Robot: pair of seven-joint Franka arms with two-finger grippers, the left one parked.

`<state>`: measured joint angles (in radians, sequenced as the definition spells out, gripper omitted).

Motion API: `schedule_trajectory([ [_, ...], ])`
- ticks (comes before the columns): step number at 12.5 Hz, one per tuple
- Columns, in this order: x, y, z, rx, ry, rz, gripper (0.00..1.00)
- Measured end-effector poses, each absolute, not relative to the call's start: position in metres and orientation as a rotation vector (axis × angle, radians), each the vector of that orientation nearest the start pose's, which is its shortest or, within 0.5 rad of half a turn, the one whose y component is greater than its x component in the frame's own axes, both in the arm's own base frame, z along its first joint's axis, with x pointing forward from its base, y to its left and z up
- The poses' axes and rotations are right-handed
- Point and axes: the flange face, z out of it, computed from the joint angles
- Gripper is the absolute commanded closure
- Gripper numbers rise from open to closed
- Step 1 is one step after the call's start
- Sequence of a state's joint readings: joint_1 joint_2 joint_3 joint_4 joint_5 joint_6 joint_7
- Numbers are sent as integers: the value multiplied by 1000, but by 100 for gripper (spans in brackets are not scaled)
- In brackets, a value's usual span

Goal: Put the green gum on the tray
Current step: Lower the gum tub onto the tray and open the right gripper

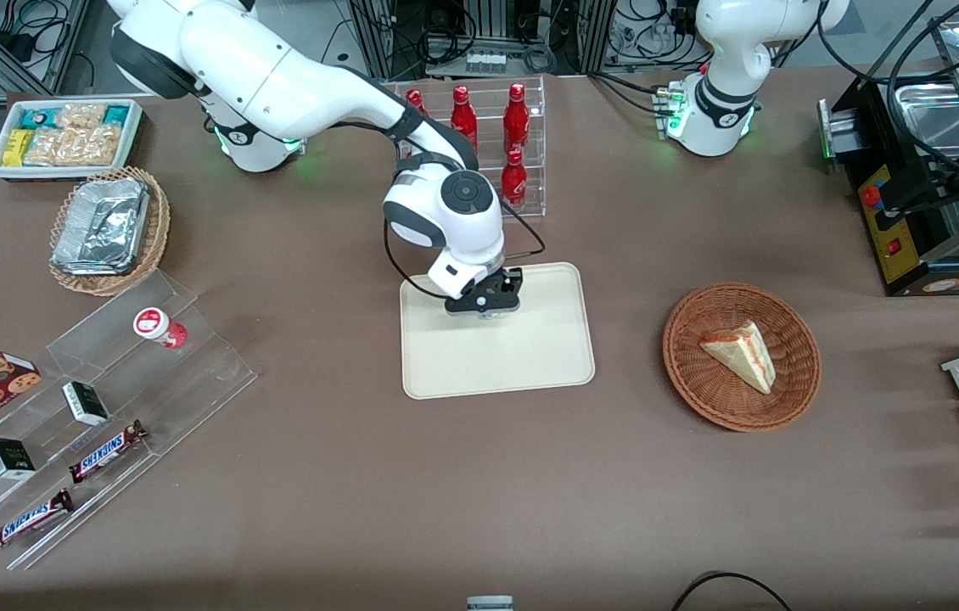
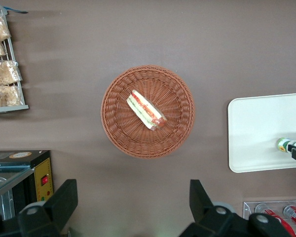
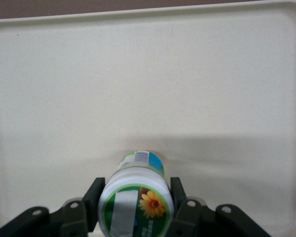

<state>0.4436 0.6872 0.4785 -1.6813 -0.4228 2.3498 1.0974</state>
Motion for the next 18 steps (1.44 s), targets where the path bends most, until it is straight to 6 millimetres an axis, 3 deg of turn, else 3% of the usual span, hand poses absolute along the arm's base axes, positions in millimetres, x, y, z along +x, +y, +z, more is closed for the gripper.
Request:
schedule_trajectory([
  [3, 445, 525, 231, -3086, -34, -110, 100],
  [4, 444, 529, 230, -3086, -40, -118, 91],
  [5, 446, 530, 230, -3086, -39, -128, 36],
  [6, 449, 531, 229, -3085, -35, -133, 0],
  [10, 456, 529, 223, -3095, -45, -154, 0],
  [13, 468, 524, 234, -3093, -19, -177, 0],
  [15, 472, 519, 256, -3129, -1, -187, 0],
  [18, 467, 513, 311, -3162, 23, -116, 0],
])
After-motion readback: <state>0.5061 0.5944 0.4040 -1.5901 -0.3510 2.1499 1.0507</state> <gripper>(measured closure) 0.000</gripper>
